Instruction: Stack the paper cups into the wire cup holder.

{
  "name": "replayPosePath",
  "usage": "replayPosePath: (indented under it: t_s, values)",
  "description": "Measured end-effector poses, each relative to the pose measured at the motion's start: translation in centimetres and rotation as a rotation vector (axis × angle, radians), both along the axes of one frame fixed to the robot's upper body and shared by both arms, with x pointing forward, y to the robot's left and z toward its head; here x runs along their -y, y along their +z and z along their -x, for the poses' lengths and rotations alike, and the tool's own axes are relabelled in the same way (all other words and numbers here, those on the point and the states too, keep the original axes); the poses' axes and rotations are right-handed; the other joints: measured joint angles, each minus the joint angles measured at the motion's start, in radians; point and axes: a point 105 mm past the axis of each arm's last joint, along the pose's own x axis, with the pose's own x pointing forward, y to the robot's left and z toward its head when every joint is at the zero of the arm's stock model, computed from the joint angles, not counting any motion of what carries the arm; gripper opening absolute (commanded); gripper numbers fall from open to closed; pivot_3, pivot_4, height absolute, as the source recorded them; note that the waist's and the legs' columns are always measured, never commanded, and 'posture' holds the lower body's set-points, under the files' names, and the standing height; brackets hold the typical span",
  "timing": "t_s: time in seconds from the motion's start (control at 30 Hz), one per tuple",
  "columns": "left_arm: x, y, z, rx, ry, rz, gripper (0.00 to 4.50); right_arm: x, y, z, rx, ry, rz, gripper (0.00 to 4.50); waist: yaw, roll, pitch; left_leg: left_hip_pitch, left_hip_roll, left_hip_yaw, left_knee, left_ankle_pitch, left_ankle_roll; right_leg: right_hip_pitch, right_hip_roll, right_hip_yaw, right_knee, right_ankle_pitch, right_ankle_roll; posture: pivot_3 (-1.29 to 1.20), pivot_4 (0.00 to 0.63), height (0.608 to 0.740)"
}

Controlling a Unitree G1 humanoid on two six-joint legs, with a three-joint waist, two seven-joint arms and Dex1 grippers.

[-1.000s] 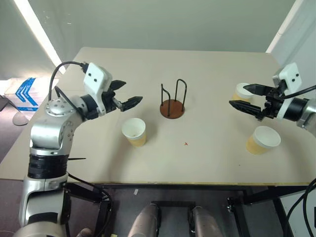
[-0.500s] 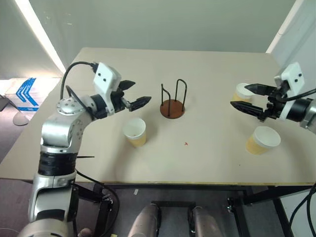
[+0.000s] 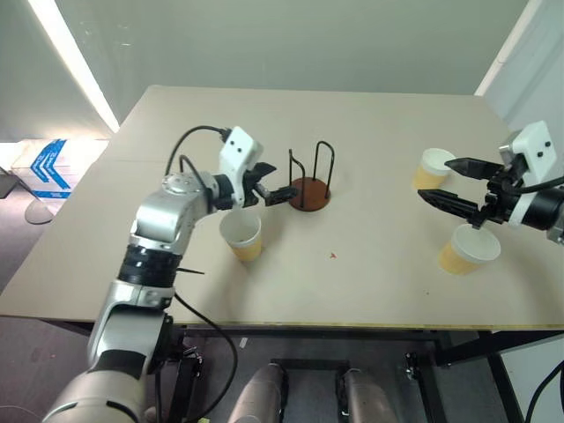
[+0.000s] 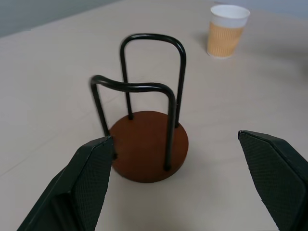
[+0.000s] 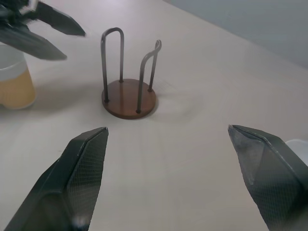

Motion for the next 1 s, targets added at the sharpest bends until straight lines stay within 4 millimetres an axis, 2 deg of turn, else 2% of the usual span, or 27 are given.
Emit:
replayPosePath:
  t_s: [0.53,0.87,0.97,1.0]
  values:
    - [3.0,-1.5,-2.2,-0.035,-0.017,-0.027,4.50,-2.4,0.9,2.2,-0.040,0.139,-0.016,4.20,0.003,0.000,0.000,-0.002,-0.001,0.001,0.000,0.004,-0.001,0.001,0.000,0.002,-0.005,0.002,0.011,0.00,0.150,0.740]
    - [6.5,-1.4,-2.5,-0.027,-0.074,-0.018,4.50,-3.2,1.2,2.9,-0.030,0.181,-0.009,4.20,0.009,-0.001,0.000,-0.003,-0.001,0.002,0.001,0.003,0.000,0.001,-0.001,0.002,-0.005,0.003,0.015,0.00,0.150,0.740]
    - [7.3,-1.0,-2.5,-0.010,-0.085,-0.009,3.91,-3.1,1.0,2.8,-0.037,0.174,-0.010,4.24,0.009,-0.001,0.000,-0.002,-0.001,0.002,0.001,0.003,0.000,0.001,-0.001,0.002,-0.005,0.003,0.015,0.00,0.150,0.740]
    - [7.5,-0.9,-2.5,-0.005,-0.086,-0.008,3.59,-3.1,0.9,2.8,-0.041,0.172,-0.010,4.24,0.009,-0.001,0.000,-0.003,-0.001,0.002,0.001,0.003,0.000,0.001,0.000,0.002,-0.005,0.003,0.016,0.00,0.150,0.740]
